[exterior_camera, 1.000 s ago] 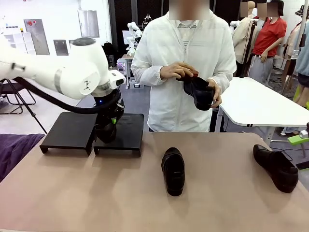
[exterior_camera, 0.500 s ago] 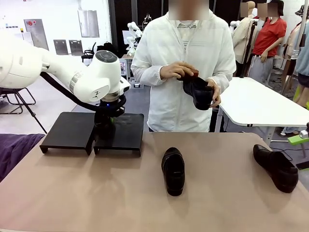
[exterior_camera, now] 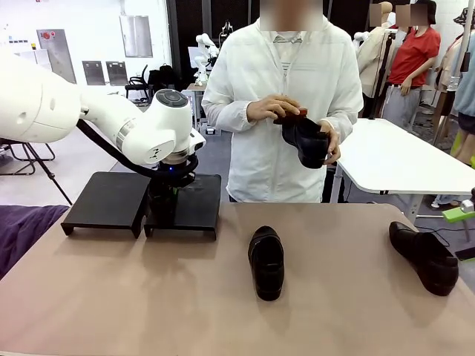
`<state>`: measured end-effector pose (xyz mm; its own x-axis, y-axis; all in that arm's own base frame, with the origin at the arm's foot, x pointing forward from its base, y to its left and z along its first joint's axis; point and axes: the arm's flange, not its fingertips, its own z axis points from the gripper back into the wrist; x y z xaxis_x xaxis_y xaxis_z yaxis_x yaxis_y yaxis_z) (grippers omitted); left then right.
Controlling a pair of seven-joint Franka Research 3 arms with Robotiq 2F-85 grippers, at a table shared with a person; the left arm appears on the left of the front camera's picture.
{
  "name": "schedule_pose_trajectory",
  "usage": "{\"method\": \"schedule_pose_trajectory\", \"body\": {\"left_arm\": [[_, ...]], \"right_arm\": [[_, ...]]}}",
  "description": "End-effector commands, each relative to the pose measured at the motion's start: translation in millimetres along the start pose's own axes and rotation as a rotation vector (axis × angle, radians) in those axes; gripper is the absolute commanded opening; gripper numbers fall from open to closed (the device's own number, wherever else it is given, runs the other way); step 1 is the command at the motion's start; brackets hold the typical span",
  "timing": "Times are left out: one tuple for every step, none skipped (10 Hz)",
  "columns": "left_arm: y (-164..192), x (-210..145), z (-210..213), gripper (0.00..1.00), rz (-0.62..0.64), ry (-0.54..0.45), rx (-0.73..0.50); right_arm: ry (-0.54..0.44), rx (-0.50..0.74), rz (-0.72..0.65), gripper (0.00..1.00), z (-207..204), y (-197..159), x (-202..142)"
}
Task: Organize the shoes by placing them on the stand.
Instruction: Place the Shoe from the middle of the table onto the Shoes Stand.
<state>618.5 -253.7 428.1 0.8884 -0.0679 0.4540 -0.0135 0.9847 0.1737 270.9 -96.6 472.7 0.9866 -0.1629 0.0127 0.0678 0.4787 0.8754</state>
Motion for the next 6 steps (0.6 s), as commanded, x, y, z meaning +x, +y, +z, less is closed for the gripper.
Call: {"method": "schedule_pose_trajectory", "body": {"left_arm": [[1, 10, 3, 0.57, -0.019, -0.016, 0.034], [1, 10, 3, 1.00, -0.025, -0.020, 0.034], [1, 8, 4, 1.00, -0.026, -0.025, 0.041], [2, 7, 7, 1.00, -0.025, -0.032, 0.040], [5, 7, 14, 1.00, -0.019, -0.047, 0.039], [9, 6, 24, 1.00, -0.017, -0.061, 0.036]], "right_arm": [[0.011, -0.010, 0.026, 1.00, 5, -2, -2], [0.011, -0.010, 0.026, 1.00, 5, -2, -2], [0.011, -0.010, 0.026, 1.00, 5, -2, -2], [0.011, -0.010, 0.026, 1.00, 5, -2, -2], [0.011, -0.010, 0.026, 1.00, 5, -2, -2], [0.011, -0.010, 0.026, 1.00, 5, -2, -2]]}}
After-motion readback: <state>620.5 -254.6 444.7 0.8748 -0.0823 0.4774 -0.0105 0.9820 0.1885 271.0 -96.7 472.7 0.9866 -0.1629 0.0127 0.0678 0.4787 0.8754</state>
